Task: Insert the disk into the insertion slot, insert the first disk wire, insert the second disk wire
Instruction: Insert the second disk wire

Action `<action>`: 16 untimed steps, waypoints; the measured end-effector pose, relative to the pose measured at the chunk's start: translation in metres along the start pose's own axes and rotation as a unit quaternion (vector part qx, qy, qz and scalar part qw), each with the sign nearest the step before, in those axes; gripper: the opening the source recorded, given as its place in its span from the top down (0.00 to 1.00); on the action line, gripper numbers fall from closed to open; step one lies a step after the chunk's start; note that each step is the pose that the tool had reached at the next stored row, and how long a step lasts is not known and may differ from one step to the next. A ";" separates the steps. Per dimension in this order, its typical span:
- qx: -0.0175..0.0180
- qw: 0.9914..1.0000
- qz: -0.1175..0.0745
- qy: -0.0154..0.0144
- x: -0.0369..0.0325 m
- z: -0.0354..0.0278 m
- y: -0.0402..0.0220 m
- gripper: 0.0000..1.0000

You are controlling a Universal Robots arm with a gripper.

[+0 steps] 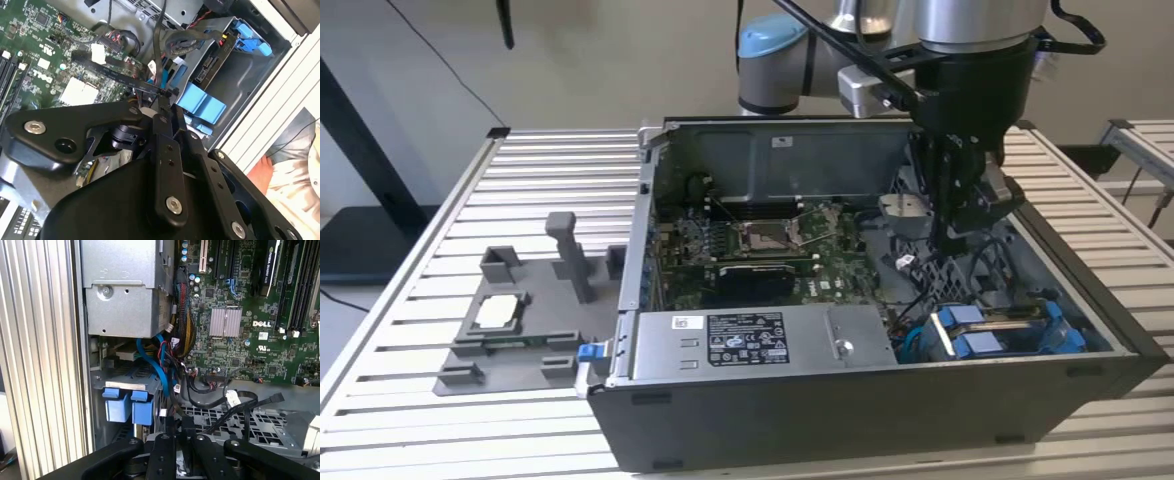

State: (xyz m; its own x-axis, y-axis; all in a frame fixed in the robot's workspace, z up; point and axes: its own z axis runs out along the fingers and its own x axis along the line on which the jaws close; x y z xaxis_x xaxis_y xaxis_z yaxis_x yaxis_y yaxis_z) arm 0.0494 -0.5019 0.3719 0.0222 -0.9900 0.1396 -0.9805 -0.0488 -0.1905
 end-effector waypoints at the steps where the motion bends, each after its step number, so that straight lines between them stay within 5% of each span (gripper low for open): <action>1: 0.000 1.000 0.000 0.000 0.0000 0.0000 0.0000 0.81; 16: -0.002 1.000 0.000 0.000 0.0005 0.0003 -0.0003 0.84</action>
State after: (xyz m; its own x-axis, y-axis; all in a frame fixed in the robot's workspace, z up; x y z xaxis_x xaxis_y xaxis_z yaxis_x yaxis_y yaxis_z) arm 0.0498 -0.5025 0.3718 0.0226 -0.9899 0.1398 -0.9811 -0.0489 -0.1874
